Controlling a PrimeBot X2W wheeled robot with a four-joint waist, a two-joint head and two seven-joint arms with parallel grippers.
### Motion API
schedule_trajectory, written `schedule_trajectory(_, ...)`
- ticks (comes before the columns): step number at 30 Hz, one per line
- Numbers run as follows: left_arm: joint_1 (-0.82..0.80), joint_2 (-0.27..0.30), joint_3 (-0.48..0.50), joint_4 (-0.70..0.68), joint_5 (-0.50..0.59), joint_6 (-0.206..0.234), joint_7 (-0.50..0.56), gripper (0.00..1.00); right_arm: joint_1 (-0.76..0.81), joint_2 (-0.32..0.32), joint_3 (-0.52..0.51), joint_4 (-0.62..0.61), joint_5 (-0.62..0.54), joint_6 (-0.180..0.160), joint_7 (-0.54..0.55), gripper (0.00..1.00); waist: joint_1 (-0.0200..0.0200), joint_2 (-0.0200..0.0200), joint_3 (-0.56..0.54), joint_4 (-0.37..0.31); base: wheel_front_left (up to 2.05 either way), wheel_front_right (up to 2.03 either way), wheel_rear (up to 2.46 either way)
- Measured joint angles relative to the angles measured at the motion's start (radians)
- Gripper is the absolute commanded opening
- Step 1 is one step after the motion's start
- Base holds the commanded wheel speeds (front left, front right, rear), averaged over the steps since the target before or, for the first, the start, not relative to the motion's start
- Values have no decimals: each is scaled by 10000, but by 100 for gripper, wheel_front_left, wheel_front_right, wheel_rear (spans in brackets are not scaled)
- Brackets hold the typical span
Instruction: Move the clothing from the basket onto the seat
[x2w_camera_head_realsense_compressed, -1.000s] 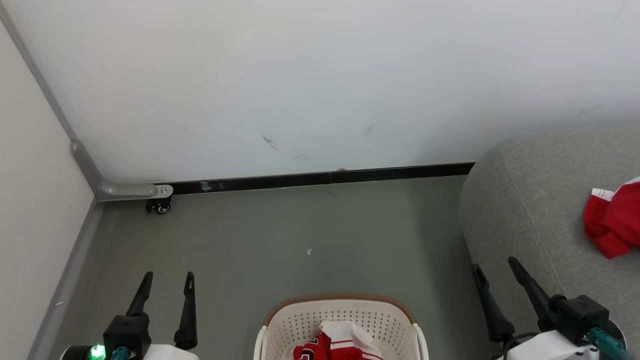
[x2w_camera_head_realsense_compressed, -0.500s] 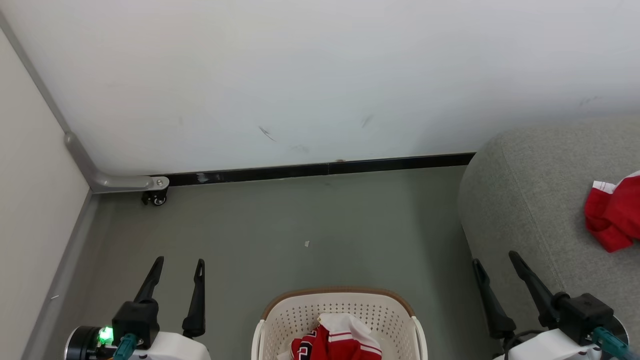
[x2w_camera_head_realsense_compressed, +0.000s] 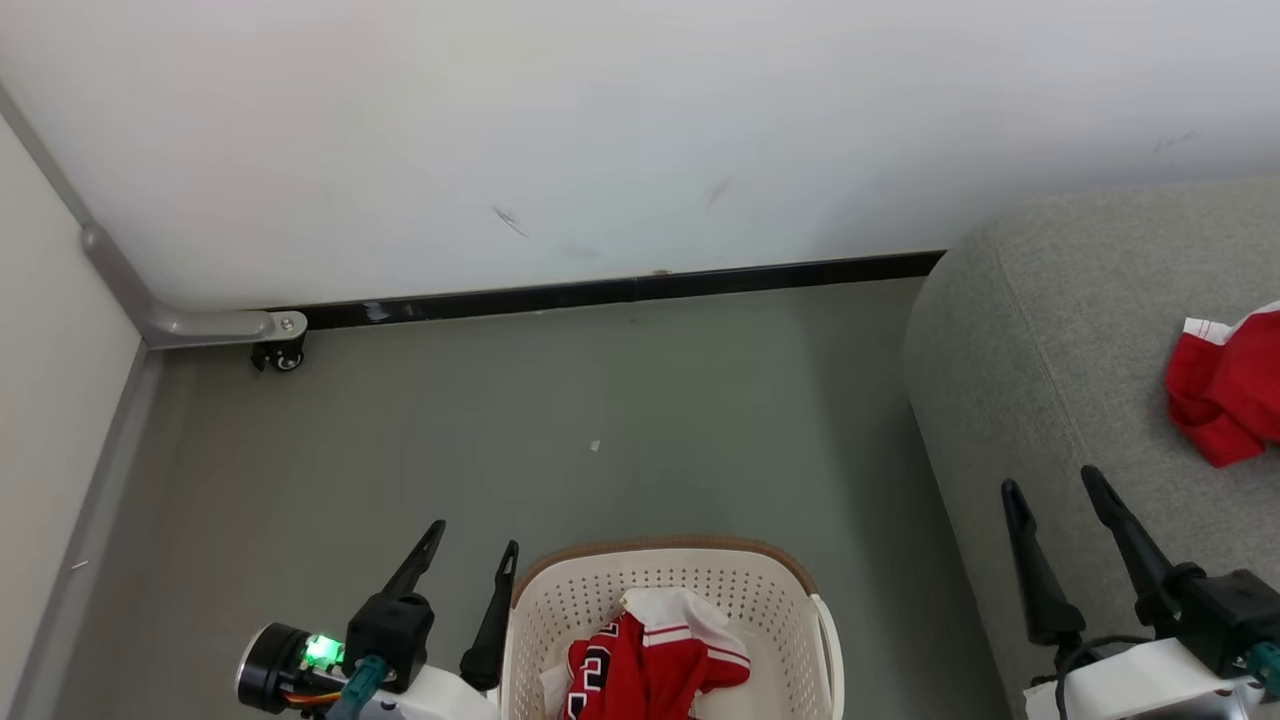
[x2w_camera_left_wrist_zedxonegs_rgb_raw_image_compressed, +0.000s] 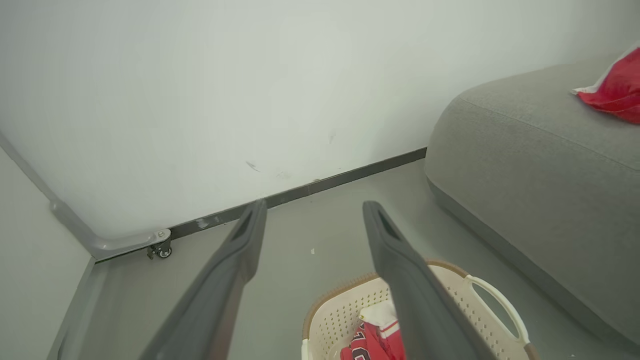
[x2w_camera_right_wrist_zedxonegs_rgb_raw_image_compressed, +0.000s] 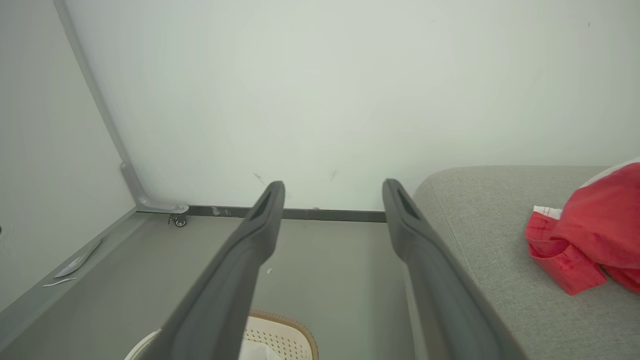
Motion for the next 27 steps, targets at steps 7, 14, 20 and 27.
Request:
schedule_trajectory(7, -585, -276, -552, 746, 219, -224, 44, 100, 0, 4, -194, -477, -73, 0, 17, 100, 0, 0, 516, -164, 0, 0, 0)
schedule_trajectory(14, -1242, -510, -1093, 1354, 527, -456, 146, 100, -19, 8, -389, -871, -65, 0, 96, 100, 0, 0, 1136, -354, 0, 0, 0)
schedule_trajectory(20, -1788, -531, -1484, 1937, 803, -562, 313, 100, -302, 8, -376, -1168, -36, 0, 96, 100, -1, 0, 1759, -537, 0, 0, 0)
schedule_trajectory(27, -2241, -566, -1871, 2533, 1193, -652, 410, 100, -590, 8, -362, -1384, 67, 0, 94, 100, -1, 0, 2457, -752, 0, 0, 0)
